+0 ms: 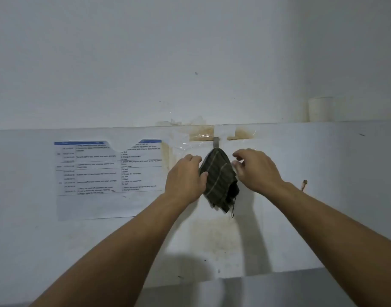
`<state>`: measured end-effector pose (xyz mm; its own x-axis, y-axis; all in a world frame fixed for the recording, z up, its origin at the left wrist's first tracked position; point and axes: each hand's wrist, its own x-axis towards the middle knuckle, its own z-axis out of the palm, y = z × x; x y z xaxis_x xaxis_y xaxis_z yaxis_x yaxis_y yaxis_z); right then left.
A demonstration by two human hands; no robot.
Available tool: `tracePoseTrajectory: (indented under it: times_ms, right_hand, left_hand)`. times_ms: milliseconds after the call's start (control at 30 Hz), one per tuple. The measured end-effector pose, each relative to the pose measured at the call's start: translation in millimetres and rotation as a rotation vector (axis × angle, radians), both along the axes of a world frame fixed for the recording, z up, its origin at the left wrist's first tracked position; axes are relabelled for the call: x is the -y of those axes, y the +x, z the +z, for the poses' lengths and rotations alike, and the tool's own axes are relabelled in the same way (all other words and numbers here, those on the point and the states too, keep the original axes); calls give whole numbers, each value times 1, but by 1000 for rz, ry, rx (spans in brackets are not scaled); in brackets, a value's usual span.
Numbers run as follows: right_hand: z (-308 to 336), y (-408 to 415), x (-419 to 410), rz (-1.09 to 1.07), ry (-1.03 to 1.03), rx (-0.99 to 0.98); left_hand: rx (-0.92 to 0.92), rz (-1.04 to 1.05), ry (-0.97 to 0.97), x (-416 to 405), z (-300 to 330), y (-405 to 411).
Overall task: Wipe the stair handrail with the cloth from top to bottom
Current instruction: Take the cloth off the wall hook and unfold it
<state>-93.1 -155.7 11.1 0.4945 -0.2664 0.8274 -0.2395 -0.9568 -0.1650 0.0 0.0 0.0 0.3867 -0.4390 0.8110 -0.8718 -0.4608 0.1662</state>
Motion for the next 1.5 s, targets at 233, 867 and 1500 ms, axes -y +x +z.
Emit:
tracePoseTrajectory:
  times_ms: [233, 867, 1500]
  right_hand:
    - [-9, 36, 13, 96, 227, 68]
    - [66, 30, -50, 800, 386, -151]
    - [-42, 125, -506, 1691, 330, -669]
  left_hand:
    - [-250, 100, -146, 34, 2, 14]
    - [-375, 46, -637, -108, 58, 17]
    - [-422, 780, -957, -575, -63, -106]
